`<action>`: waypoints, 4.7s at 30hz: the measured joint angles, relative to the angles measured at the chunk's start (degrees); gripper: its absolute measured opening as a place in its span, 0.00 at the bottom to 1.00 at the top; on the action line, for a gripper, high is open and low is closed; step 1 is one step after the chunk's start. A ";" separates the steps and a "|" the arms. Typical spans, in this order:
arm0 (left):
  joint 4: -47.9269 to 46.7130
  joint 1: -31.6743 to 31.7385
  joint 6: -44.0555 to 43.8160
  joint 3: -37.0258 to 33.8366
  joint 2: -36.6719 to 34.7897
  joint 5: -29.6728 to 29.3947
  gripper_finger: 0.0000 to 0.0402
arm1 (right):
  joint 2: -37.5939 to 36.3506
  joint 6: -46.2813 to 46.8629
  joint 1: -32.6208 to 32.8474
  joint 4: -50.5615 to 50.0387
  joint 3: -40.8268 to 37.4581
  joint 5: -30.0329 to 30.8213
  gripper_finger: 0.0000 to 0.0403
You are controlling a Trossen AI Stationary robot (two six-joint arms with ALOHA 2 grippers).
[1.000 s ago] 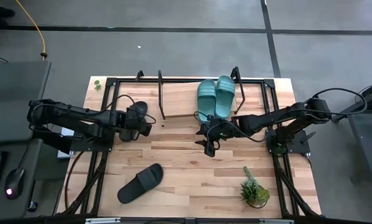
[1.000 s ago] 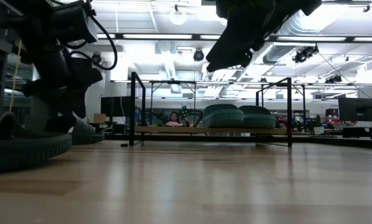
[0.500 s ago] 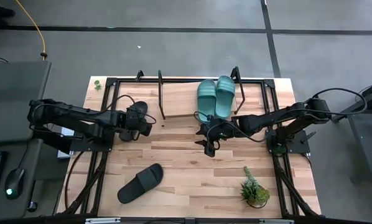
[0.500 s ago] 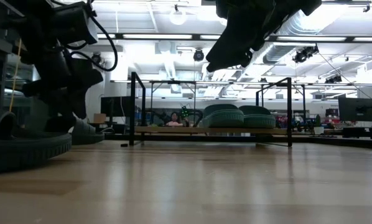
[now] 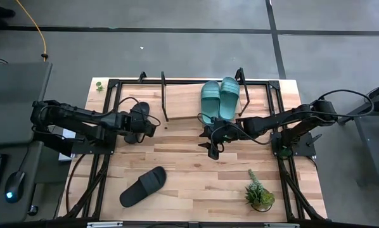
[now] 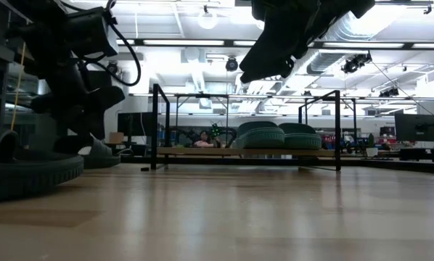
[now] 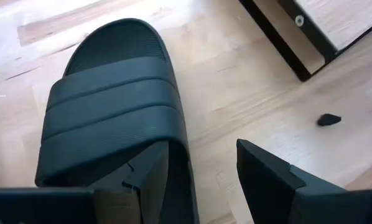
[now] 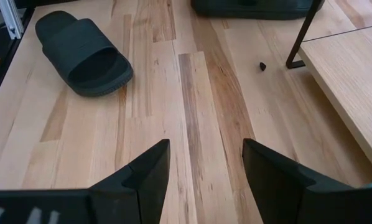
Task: Pick and place slides into the shelf
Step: Put the top black slipper on the shelf
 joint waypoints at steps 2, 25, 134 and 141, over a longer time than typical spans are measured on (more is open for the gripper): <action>0.11 0.00 0.41 0.00 0.00 -0.53 0.43 | 0.00 0.00 0.00 -0.01 0.00 0.01 0.48; 9.49 0.00 -0.07 -4.72 0.22 -9.19 0.43 | 0.00 0.44 0.00 -0.01 0.00 0.00 0.48; -4.45 6.40 33.33 4.00 13.73 -13.49 0.06 | 0.00 0.00 0.00 -0.07 0.00 0.61 0.48; -4.49 6.38 30.92 4.00 13.73 -14.55 0.03 | 0.00 -0.01 0.00 -0.07 0.00 0.61 0.48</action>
